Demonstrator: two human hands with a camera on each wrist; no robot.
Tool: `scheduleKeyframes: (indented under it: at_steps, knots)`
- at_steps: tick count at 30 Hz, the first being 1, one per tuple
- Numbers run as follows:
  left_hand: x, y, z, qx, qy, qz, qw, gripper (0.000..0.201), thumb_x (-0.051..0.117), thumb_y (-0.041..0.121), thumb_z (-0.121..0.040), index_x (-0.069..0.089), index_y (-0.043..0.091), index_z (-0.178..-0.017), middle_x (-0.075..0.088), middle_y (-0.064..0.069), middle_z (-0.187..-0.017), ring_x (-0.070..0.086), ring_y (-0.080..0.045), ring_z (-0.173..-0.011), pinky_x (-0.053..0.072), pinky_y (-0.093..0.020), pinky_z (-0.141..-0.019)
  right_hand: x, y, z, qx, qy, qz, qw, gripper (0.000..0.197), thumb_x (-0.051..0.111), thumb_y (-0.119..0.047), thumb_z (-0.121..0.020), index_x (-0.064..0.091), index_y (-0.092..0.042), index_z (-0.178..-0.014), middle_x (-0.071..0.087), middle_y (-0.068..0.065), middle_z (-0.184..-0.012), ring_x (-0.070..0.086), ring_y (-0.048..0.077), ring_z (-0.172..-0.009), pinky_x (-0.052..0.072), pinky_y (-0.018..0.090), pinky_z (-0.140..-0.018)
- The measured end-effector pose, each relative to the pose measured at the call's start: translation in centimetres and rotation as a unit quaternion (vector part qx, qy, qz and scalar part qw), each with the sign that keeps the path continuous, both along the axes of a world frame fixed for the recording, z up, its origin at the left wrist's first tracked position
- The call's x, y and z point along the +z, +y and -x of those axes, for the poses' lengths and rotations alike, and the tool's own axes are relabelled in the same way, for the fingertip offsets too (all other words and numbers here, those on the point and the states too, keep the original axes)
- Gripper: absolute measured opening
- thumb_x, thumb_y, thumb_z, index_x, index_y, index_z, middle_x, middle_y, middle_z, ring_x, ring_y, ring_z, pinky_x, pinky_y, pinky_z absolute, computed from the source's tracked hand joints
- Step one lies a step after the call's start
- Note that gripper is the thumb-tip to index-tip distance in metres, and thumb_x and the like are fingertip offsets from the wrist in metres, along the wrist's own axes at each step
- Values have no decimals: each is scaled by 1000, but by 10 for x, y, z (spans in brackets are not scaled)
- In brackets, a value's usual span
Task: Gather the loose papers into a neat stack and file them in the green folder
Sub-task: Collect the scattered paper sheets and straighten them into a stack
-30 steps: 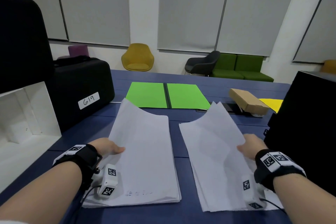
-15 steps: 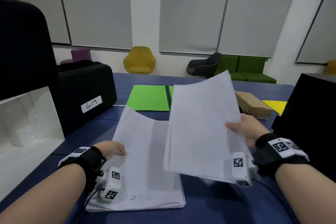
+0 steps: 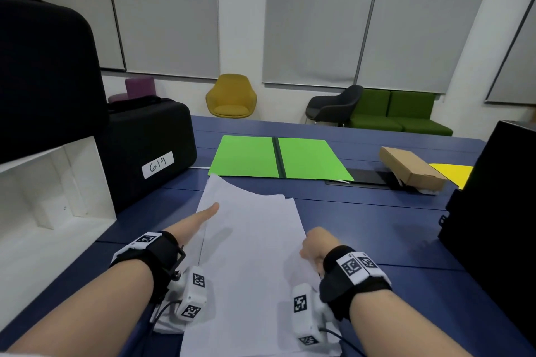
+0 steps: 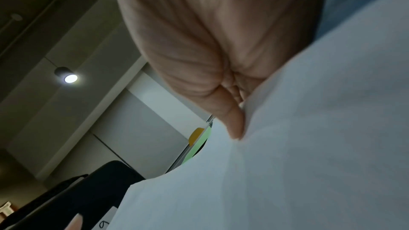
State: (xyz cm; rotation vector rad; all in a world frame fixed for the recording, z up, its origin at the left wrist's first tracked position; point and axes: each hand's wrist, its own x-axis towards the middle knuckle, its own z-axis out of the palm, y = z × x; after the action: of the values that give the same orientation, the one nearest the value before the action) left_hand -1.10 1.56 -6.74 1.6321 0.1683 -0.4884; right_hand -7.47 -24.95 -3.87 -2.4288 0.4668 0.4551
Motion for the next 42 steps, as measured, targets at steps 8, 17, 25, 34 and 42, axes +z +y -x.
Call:
scheduleKeyframes:
  at_steps: [8, 17, 25, 34, 42]
  knots:
    - [12, -14, 24, -14, -83, -227, 970, 33, 76, 1, -69, 65, 2, -100, 71, -11, -101, 66, -29, -90, 54, -33, -84, -3, 4, -3, 19, -22, -37, 999, 21, 54, -26, -96, 56, -5, -94, 56, 4, -82, 56, 22, -74, 43, 25, -62]
    - [69, -25, 68, -8, -298, 41, 953, 44, 74, 16, -65, 68, 12, -108, 76, -6, -100, 71, -28, -98, 57, -41, -86, 38, -26, 26, -18, -199, -501, 842, 31, 65, 4, -84, 65, 2, -115, 71, 17, -110, 70, 28, -91, 58, 31, -75]
    - [104, -60, 77, 28, -373, 117, 920, 29, 67, 3, -80, 66, 14, -106, 77, 1, -98, 72, -18, -92, 58, -30, -78, 95, -28, 60, 2, -422, -455, 784, 34, 70, 6, -78, 67, -6, -109, 76, 6, -101, 72, 20, -93, 57, 31, -81]
    - [132, -89, 83, 38, -413, 160, 896, 50, 75, 26, -71, 64, 12, -118, 72, -2, -113, 68, -18, -107, 53, -38, -94, 109, -45, 48, -5, -516, -376, 769, 63, 83, -7, -67, 53, -18, -122, 68, 1, -118, 66, 16, -108, 53, 33, -89]
    - [130, -83, 76, -1, -341, 211, 916, 52, 80, 21, -67, 66, 9, -116, 74, -4, -107, 70, -21, -101, 53, -38, -91, 98, -60, 48, 42, -433, -434, 789, 51, 77, -2, -70, 62, -9, -118, 72, 7, -113, 68, 26, -107, 54, 38, -90]
